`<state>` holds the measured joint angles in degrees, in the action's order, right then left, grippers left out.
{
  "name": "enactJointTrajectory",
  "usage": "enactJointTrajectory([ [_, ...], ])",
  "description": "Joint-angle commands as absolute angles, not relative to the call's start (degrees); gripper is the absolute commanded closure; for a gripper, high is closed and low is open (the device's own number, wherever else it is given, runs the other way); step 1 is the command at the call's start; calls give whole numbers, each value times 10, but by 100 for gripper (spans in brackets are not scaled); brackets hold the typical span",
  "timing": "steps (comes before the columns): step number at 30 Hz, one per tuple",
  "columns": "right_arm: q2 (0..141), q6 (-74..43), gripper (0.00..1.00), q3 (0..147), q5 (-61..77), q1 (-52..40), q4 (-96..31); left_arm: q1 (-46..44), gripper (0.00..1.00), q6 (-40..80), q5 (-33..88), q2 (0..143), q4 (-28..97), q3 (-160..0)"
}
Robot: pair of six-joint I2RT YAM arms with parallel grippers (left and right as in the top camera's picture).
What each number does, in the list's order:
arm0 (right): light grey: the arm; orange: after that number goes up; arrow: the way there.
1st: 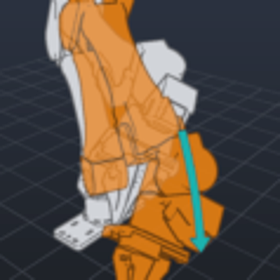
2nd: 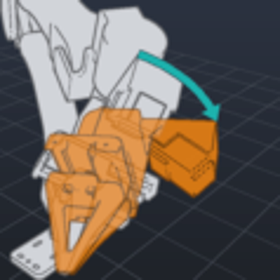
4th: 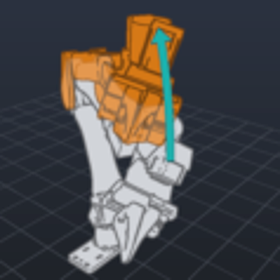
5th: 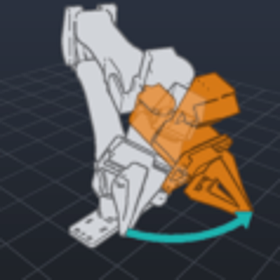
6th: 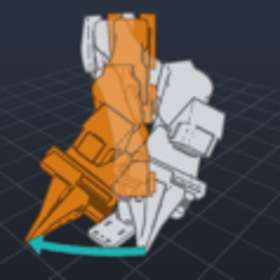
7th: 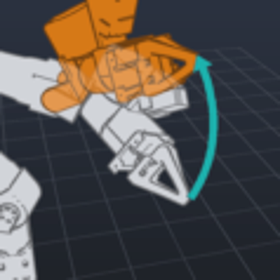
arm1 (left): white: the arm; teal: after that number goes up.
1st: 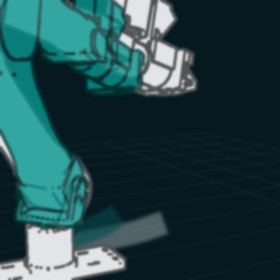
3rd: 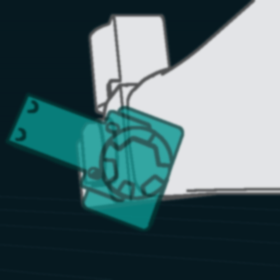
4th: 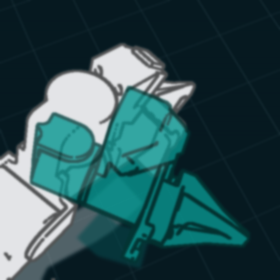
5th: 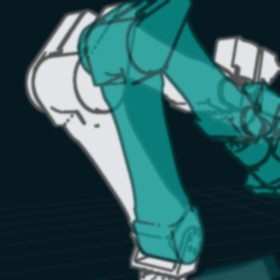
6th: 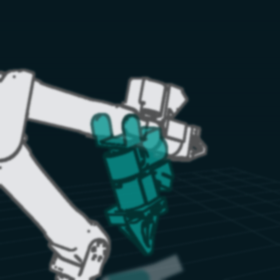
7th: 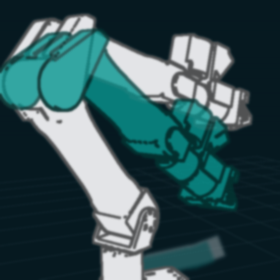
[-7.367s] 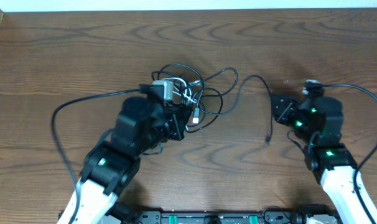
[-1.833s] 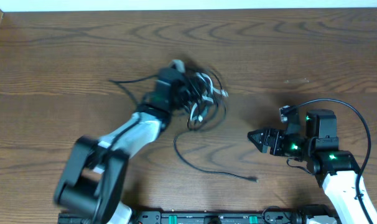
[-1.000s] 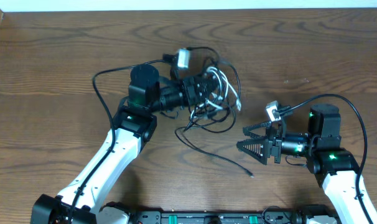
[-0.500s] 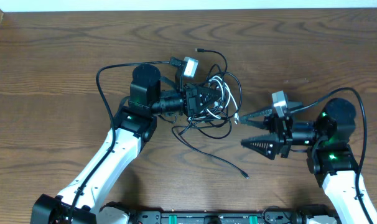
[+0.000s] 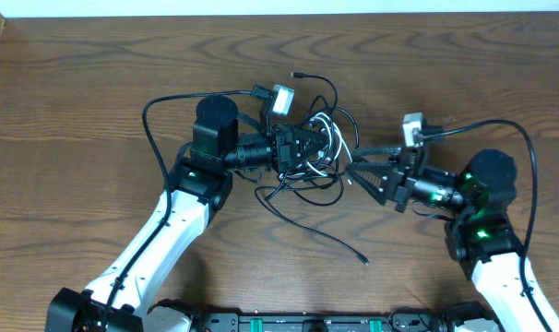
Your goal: Untangle cables
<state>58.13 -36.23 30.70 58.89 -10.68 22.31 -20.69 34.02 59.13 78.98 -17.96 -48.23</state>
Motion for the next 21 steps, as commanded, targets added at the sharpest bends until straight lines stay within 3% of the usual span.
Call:
enactJointTrajectory([
  [1, 582, -377, 57, 312, 498, -133, 225, -206, 92, 328, 605, 785, -180, -486],
  [9, 596, -377, 57, 312, 392, -144, 225, -206, 92, 333, 626, 785, -168, -486],
  [21, 657, -433, 60, 312, 431, -144, 288, -206, 92, 332, 626, 785, -168, -486],
])
